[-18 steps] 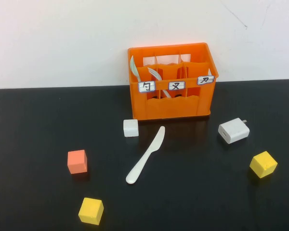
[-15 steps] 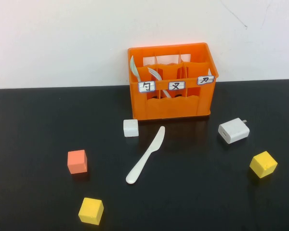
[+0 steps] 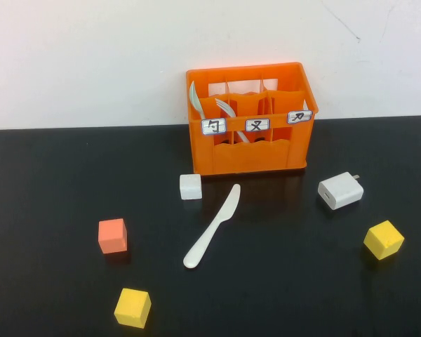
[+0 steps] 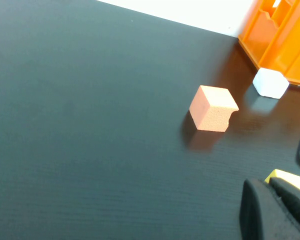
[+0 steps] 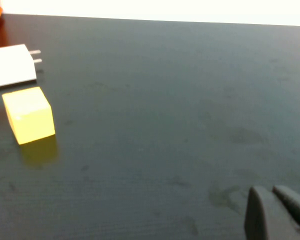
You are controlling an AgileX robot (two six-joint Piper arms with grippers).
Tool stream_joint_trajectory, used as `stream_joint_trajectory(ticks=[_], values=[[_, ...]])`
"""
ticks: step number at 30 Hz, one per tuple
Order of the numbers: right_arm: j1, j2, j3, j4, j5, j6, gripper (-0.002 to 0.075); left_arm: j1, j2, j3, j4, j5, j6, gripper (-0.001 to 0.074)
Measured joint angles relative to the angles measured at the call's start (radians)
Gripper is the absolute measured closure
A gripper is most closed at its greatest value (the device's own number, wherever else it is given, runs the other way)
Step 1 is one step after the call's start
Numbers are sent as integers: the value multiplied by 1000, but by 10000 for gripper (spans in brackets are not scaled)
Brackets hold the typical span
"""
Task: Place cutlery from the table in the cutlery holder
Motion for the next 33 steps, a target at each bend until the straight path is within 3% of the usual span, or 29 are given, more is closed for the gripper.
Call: stream_joint_trajectory(ticks=[21, 25, 33], values=[[0, 0, 0, 0, -14, 0, 728, 0, 0, 0, 2, -9, 0, 736], [0, 0, 10, -1, -133, 1, 728, 0, 0, 4, 49, -95, 0, 736], [0, 0, 10, -2, -517, 1, 728, 0, 0, 4, 131, -469, 0, 736]])
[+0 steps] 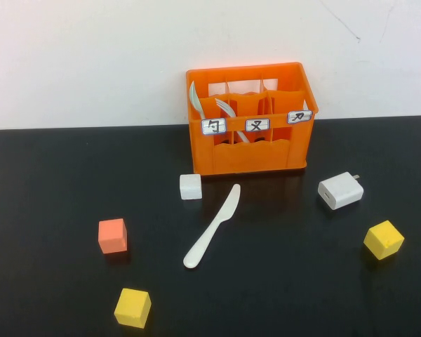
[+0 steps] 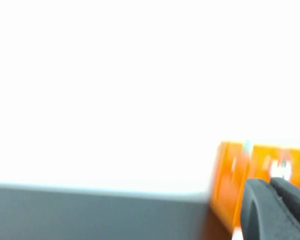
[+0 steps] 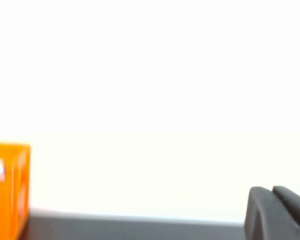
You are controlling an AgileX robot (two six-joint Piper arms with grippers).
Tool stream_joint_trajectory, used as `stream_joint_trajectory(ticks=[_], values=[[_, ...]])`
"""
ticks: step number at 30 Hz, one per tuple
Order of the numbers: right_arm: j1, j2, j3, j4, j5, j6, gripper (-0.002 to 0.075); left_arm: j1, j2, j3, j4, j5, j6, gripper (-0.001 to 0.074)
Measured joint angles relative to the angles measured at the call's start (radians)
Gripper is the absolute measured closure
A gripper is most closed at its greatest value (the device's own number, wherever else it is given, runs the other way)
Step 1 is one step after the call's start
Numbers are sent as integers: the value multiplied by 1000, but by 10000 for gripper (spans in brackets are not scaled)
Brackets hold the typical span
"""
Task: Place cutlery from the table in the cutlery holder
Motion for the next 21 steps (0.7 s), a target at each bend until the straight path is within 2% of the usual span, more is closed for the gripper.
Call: stream_joint_trajectory(ticks=[7, 18, 21], values=[[0, 0, 0, -2, -164, 20, 728, 0, 0, 0, 8, -188, 0, 736], [0, 0, 0, -5, -179, 33, 728, 0, 0, 0, -31, -319, -26, 736], [0, 0, -31, -5, -97, 53, 728, 0, -2, -23, -80, -250, -29, 736]])
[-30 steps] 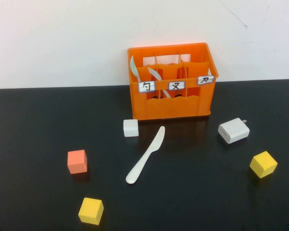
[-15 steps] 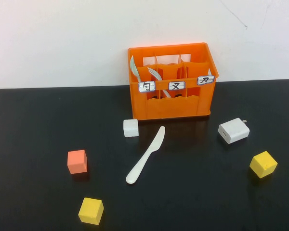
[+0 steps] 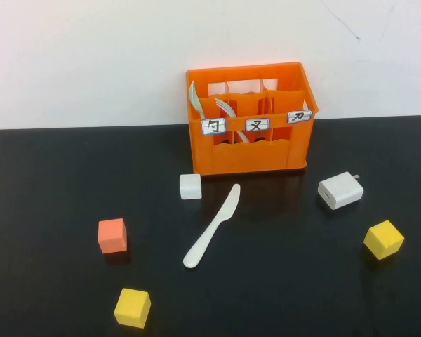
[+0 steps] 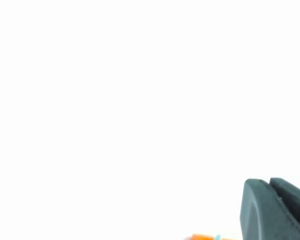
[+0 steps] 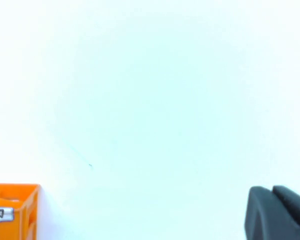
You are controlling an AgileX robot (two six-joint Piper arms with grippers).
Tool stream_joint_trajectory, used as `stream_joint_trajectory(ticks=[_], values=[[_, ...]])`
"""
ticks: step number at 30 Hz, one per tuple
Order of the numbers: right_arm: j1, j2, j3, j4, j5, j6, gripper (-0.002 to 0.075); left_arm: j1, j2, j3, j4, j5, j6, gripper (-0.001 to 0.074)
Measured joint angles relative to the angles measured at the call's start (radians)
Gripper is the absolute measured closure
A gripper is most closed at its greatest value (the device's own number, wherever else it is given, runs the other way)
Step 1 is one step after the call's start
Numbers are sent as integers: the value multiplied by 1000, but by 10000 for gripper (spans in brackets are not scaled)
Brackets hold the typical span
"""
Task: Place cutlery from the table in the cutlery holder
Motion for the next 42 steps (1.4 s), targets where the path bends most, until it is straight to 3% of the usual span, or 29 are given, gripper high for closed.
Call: stream_joint_trajectory(ticks=[8, 15, 21, 29, 36, 42], values=[[0, 0, -170, -10, 250, -18, 728, 0, 64, -296, -39, 488, 39, 736], [0, 32, -272, -12, 505, -24, 728, 0, 286, -482, -40, 676, 39, 736], [0, 202, -341, 0, 567, -83, 728, 0, 544, -567, -94, 813, 58, 736], [20, 476, -359, 157, 628, -293, 728, 0, 940, -704, -409, 962, 341, 736], [51, 661, -359, 395, 678, -582, 728, -21, 1268, -952, -492, 1144, 406, 736], [53, 736, -359, 608, 678, -838, 728, -203, 1461, -1166, -369, 1191, 356, 736]])
